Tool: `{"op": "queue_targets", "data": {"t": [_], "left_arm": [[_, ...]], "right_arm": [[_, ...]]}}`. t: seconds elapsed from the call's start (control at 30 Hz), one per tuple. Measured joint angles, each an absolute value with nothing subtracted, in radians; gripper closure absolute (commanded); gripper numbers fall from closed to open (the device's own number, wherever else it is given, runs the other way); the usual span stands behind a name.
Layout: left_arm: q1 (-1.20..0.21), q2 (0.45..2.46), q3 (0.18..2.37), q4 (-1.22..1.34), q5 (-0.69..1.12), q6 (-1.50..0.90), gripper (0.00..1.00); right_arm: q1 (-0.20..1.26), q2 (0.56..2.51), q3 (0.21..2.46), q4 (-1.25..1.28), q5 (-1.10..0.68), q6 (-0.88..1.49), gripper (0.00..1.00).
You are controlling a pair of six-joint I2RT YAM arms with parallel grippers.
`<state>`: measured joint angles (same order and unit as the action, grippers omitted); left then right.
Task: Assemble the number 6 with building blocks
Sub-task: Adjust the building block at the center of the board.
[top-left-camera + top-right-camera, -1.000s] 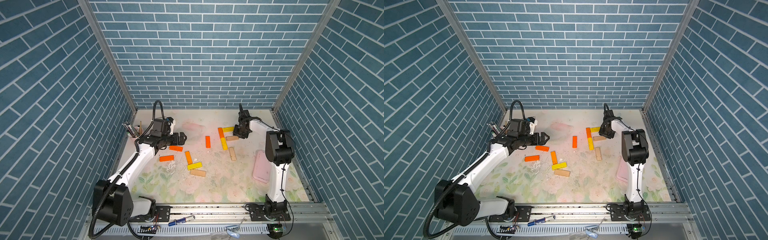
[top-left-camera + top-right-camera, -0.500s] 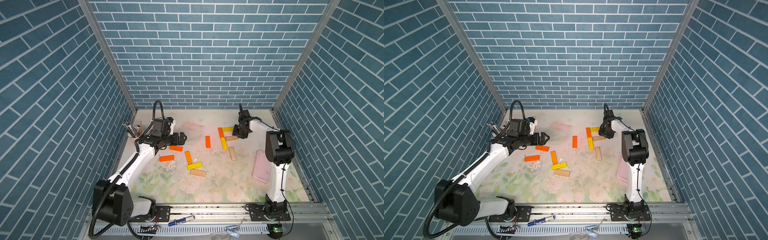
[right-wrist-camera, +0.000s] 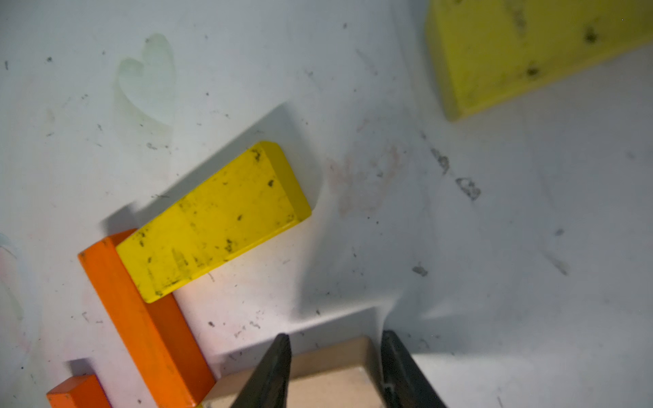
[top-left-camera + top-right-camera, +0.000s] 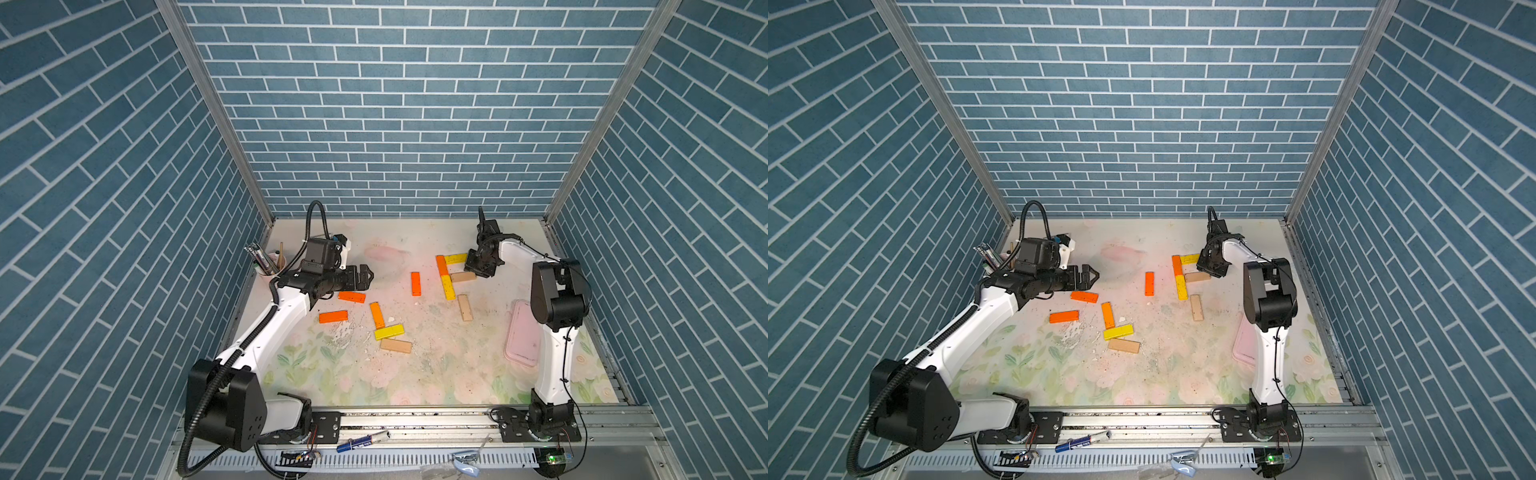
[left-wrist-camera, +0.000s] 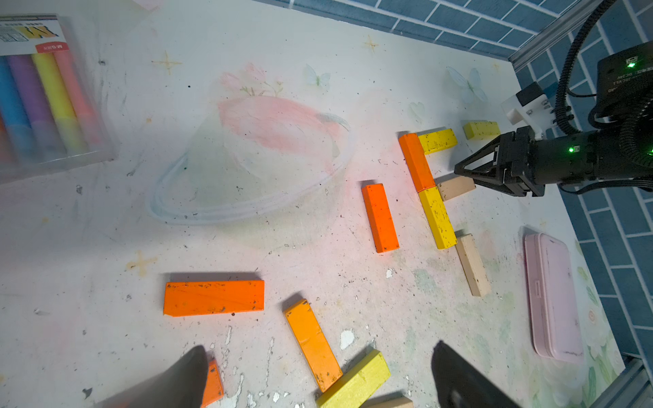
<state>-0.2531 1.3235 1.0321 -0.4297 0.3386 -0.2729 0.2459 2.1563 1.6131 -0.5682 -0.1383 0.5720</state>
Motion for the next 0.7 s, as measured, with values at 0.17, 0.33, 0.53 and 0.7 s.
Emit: {"op": "queue_targets", "data": {"t": [0.17, 0.33, 0.53, 0.7], "left_arm": [[-0.253, 1.324, 1.032, -0.430, 0.339, -0.273, 0.01], [-0.253, 1.324, 1.032, -0.430, 0.341, -0.273, 0.01], [-0.253, 1.324, 1.032, -0.430, 0.341, -0.273, 0.01], [-0.253, 1.324, 1.032, -0.430, 0.341, -0.273, 0.01]], "right_arm": [[0.247, 2.157, 1.616, -0.568, -0.144, 0.572, 0.55], [0.249, 2.157, 1.620, -0.567, -0.147, 0.572, 0.53], [0.249, 2.157, 1.622, -0.567, -0.151, 0.572, 0.52], [0.249, 2.158, 1.634, -0.578, -0.146, 0.572, 0.52]]}}
